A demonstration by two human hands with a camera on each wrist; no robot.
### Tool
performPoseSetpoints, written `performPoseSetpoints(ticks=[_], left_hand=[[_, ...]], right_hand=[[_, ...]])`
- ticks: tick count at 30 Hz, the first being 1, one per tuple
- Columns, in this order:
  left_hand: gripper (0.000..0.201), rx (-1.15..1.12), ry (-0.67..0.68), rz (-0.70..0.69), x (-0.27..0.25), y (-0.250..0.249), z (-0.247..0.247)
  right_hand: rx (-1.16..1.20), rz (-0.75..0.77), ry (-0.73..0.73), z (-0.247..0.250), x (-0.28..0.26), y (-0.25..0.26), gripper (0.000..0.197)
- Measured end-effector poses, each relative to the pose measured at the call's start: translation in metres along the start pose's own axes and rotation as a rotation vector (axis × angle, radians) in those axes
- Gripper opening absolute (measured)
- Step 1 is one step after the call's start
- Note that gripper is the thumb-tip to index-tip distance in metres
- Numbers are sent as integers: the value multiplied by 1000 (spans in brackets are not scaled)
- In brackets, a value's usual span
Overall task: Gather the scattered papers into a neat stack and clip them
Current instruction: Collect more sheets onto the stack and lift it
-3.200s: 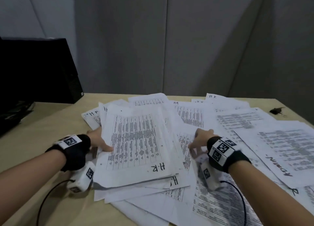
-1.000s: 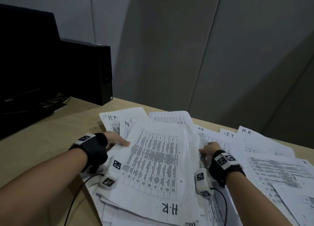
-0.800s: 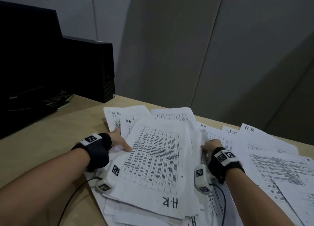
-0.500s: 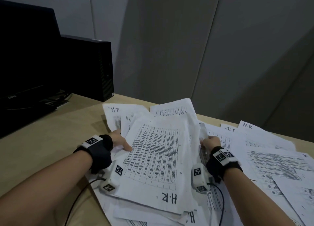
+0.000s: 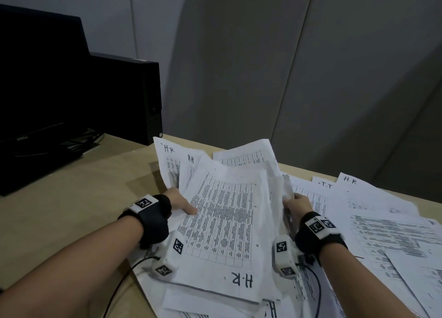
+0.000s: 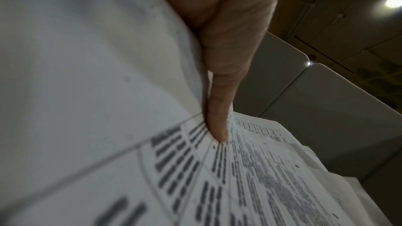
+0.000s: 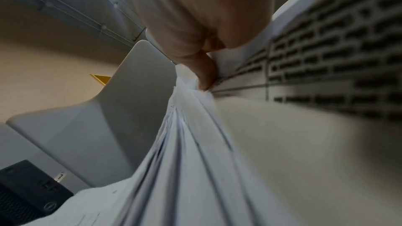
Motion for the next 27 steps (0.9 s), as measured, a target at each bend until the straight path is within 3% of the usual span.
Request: performPoseSetpoints(ticks=[4,7,9,11,13,17,21,23,27], left_hand=[[70,-246,-15,70,-2,10,8],[100,-476,80,111,-2,21,15],[81,-676,69,177,-1,25,20],[60,-747,-41,190,8,30,31],[59,-713,-144,141,15,30,40],[58,-554,-279,83,15,24,56],[68,-504,-173,62,22,25,62],[71,-491,-114,69,23,23,58],[37,-441,-53,54,18,9,52]], right_hand=[[-93,-39,94,1,0,3,20],[-171,-43,161,6,-7,7,22],[-164,-54,173,7,-8,6,21],[-146,-68,196,2,-11,4,13],[-138,-85,223,-5,-13,2,9],[-253,-9,234,-16,-11,5,24],[-340,42,248,-21,-11,11,9],[-410,34,293,-28,-17,12,25],[-483,83,304,-34,-17,17,39]])
Point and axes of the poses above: each hand's wrist, its own x-axis towards the middle knuckle, its own z-axis out of the back of the hand, y = z × x, the point moved 7 cm from there along x, towards the middle knuckle, and after that the axes turned 9 degrees about -y, right-handed, at the moved point
